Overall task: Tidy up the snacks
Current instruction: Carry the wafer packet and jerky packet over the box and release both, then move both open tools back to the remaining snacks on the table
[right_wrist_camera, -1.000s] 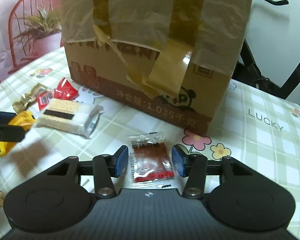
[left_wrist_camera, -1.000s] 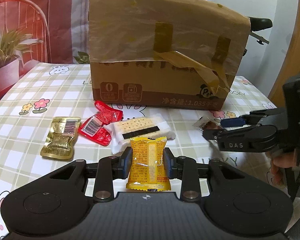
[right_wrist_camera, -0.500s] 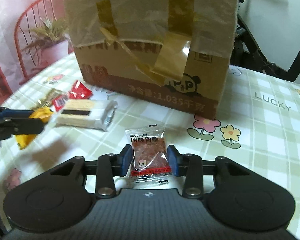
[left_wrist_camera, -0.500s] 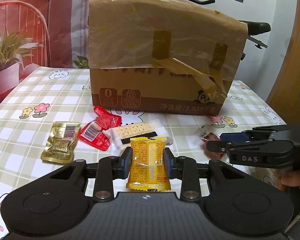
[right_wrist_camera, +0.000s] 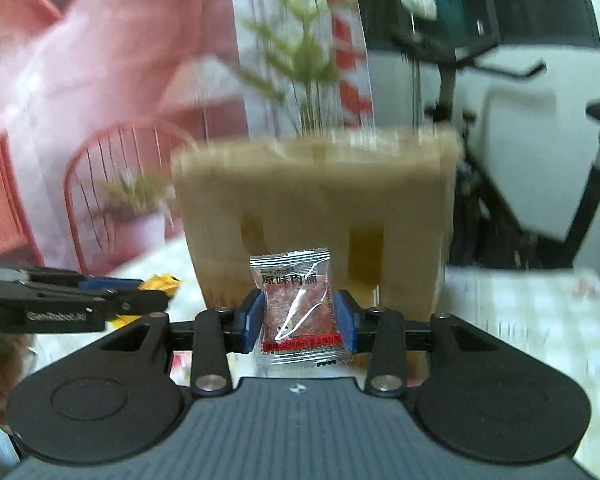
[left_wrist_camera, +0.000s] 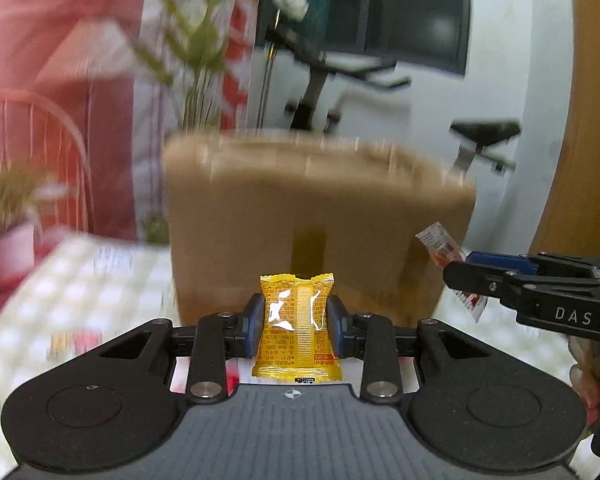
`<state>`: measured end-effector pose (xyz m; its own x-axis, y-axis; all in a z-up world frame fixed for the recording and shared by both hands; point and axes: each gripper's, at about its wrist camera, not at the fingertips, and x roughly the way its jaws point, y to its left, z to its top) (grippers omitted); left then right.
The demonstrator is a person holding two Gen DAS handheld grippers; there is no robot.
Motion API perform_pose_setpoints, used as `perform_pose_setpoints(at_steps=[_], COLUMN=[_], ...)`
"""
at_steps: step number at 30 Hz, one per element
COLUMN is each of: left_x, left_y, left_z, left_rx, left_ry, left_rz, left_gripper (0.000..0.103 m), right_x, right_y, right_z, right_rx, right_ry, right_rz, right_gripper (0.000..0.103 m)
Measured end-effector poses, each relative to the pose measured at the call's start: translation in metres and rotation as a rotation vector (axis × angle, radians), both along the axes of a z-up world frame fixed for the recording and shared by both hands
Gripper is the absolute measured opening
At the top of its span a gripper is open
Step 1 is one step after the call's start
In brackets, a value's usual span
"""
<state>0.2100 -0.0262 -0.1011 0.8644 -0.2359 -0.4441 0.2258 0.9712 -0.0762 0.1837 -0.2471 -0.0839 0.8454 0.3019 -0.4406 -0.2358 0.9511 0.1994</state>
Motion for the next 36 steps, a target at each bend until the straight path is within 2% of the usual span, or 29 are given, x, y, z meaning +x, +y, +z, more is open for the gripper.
perform_pose_setpoints(at_steps=[3,6,10,13,16,17,18,21,24,29,33,36], left_x=[0.02,0.049,0.093,0.126,0.149,0.155,0.159,0.155,0.147,0.107,0.075,0.054], left_y=[0.0,-0.002,-0.017,-0.027,-0.031,-0.03,-0.029,-0.015,0.008,0.05,0.077,0.1], left_z=[0.029,0.055,0.072,0.075,0.072,0.069,0.067,0.064,0.065,0.074,0.075,0.064], left_rx=[0.001,-0.008,0.025,0.053,0.044,0.039,0.037,0.025,0.03,0.011,0.069,0.078], left_ry=[-0.077,-0.113,-0.128,-0.111,-0.115,-0.102,-0.087,-0.051,-0.023,-0.003,0.029,0.074], left_rz=[-0.013,-0.013,-0.002,-0.001,0.008,0.005,0.005,0.005,0.011,0.042,0.053,0.084], left_gripper=[0.035,0.035,0.035,0.035,0.046,0.06,0.063,0.062,0.062,0.062,0.061,0.059], right_x=[0.022,0.052,0.106,0.141,0.166,0.17,0.172,0.16,0.146,0.121,0.1,0.084], right_y=[-0.003,-0.008,-0.016,-0.024,-0.03,-0.032,-0.034,-0.04,-0.036,-0.02,0.007,0.03], right_z=[0.028,0.048,0.057,0.05,0.038,0.036,0.034,0.036,0.044,0.061,0.069,0.066], right_rx=[-0.016,-0.029,-0.063,-0.065,-0.066,-0.063,-0.056,-0.009,-0.011,0.075,0.114,0.146], right_ry=[-0.062,-0.075,-0.026,0.044,0.12,0.137,0.143,0.136,0.112,0.088,0.074,0.08], right_rz=[-0.006,-0.023,-0.065,-0.106,-0.142,-0.154,-0.168,-0.171,-0.155,-0.129,-0.067,-0.034], right_gripper=[0.041,0.041,0.041,0.041,0.046,0.047,0.052,0.055,0.055,0.055,0.055,0.055])
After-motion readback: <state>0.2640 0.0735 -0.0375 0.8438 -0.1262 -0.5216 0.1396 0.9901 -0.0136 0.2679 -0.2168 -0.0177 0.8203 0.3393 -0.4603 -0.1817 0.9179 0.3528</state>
